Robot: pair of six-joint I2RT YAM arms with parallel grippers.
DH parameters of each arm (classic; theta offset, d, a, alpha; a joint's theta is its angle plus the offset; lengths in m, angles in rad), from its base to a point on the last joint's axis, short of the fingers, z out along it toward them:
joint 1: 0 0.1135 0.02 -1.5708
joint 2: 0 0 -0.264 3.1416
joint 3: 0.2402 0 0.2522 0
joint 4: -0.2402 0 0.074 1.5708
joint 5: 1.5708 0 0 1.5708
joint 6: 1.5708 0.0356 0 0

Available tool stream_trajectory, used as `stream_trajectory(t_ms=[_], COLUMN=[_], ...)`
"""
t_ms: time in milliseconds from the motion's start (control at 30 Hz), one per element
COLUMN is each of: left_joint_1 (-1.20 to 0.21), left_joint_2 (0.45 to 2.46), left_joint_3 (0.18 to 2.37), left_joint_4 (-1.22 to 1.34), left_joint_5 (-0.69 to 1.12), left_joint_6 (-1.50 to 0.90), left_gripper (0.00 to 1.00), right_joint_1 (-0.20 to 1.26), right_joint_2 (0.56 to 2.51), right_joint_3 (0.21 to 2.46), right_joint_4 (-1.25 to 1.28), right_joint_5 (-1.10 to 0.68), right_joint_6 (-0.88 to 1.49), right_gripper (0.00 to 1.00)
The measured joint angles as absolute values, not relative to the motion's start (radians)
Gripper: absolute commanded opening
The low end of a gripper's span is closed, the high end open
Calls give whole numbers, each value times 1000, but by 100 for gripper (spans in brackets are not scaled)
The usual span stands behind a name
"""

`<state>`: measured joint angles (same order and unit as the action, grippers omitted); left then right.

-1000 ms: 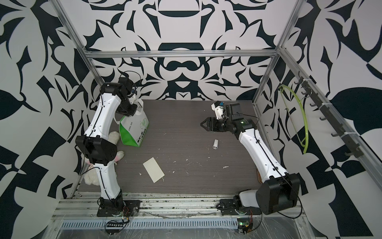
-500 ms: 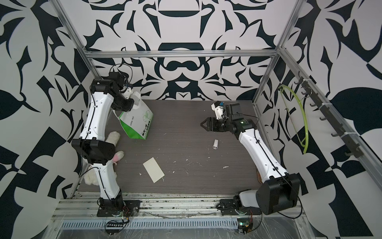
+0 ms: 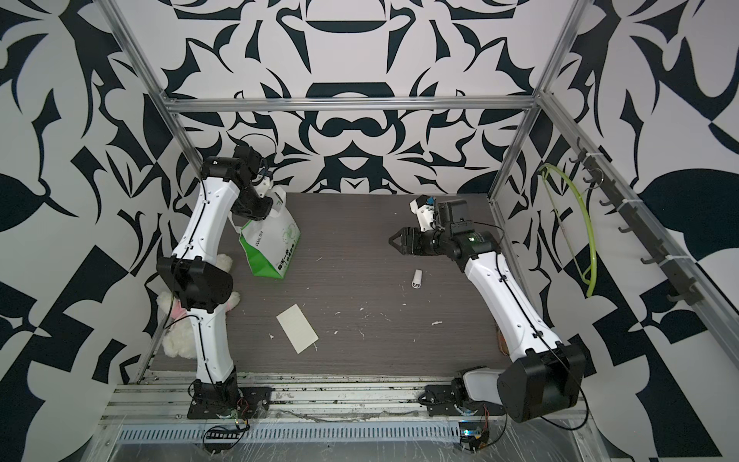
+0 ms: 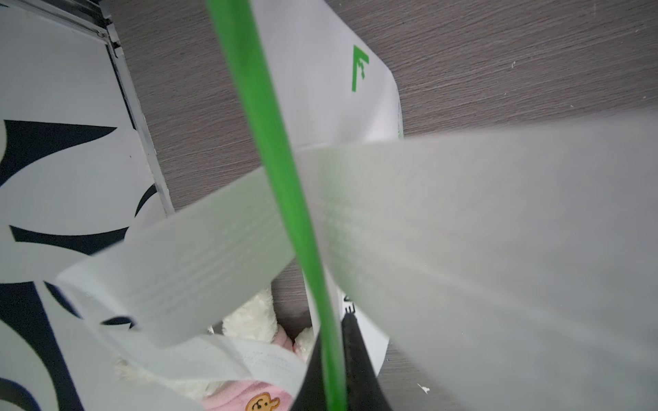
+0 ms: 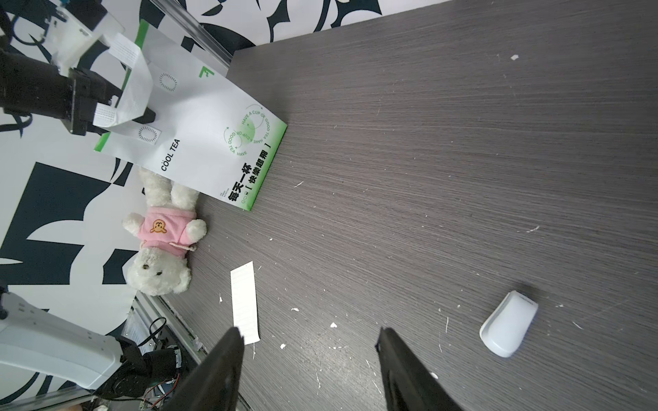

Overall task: Staple the receipts to the bags
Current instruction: Place the takeout bag at the center of the board.

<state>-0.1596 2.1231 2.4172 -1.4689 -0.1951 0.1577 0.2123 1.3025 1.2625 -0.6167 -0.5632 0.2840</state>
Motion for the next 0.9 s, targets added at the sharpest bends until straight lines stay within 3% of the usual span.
stream_trajectory(t_ms=[133, 233, 333, 567, 900], left_joint_1=[-159, -158, -159, -160, -160], left_joint_2=[2122, 2122, 2122, 2122, 2057], left_joint_3=[2419, 2423, 2423, 2419, 2395], left_joint_4=[-1467, -1465, -1463, -1446, -1409], left_joint_5=[-196, -189, -185, -184, -178], left_joint_6=[159, 164, 163, 162, 147], left_gripper=[7, 40, 54, 61, 63], right_joint_1=[212, 212, 212, 212, 213], right_joint_2=[1295, 1295, 1295, 1295, 1295], right_joint_3=[1262, 1262, 1262, 1262, 1262], right_joint_4=[-619, -626, -626, -628, -627], right_joint_5=[-565, -565, -566, -566, -566], right_joint_6=[280, 277, 271, 266, 263], right_gripper=[60, 63, 67, 68, 68])
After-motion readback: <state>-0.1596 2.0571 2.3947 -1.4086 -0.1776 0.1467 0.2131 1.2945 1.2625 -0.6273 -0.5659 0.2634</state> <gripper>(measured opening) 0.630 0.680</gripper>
